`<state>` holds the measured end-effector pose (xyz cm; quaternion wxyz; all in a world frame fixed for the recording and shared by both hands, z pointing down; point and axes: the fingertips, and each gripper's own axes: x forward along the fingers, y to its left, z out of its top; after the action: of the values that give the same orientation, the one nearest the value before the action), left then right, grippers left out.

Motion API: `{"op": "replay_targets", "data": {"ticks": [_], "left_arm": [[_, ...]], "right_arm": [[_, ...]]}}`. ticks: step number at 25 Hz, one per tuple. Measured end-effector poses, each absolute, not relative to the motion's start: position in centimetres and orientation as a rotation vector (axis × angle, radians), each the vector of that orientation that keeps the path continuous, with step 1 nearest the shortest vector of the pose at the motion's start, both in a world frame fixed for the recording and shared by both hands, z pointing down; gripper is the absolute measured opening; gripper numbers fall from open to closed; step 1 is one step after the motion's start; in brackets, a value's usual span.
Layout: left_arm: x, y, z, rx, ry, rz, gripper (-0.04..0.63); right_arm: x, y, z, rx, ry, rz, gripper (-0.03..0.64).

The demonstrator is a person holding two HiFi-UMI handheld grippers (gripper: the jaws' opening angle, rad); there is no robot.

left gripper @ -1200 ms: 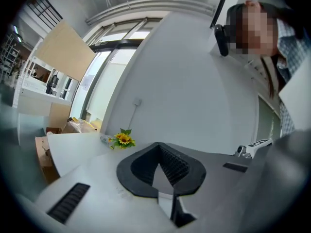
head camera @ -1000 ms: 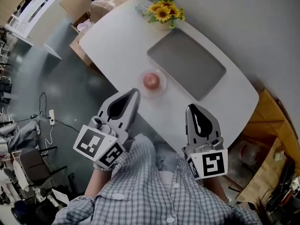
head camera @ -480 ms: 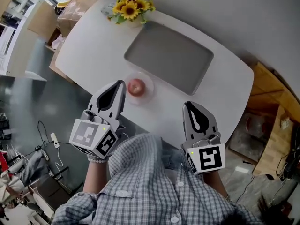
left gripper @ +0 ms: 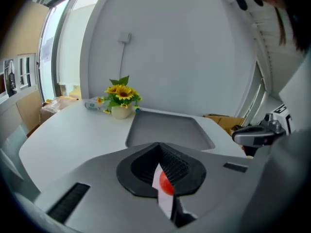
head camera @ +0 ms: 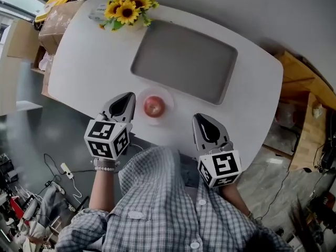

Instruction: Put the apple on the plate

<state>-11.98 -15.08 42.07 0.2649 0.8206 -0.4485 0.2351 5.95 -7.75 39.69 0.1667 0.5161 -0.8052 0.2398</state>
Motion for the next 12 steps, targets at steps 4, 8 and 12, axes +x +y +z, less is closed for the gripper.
{"op": "replay_targets", "data": {"ticks": [4,8,12], "left_arm": [[-12.7,-15.2,46.4,2.158,-1.085,0.787,0.009],[-12.8,-14.1,50.3,2.089,-0.94,0.899,0.009],[-12.9,-12.9,53.1,2.041,-0.819,0.985,0.011]], "right_arm": [[4.0,-7.9,43.2,1.416,-2.232,0.837,0.032],[2.7,-7.8,46.6,1.366,-2.165,0.978,0.032],[1.7,-7.9,49.3,1.299,-2.095,1.018,0.032]]}}
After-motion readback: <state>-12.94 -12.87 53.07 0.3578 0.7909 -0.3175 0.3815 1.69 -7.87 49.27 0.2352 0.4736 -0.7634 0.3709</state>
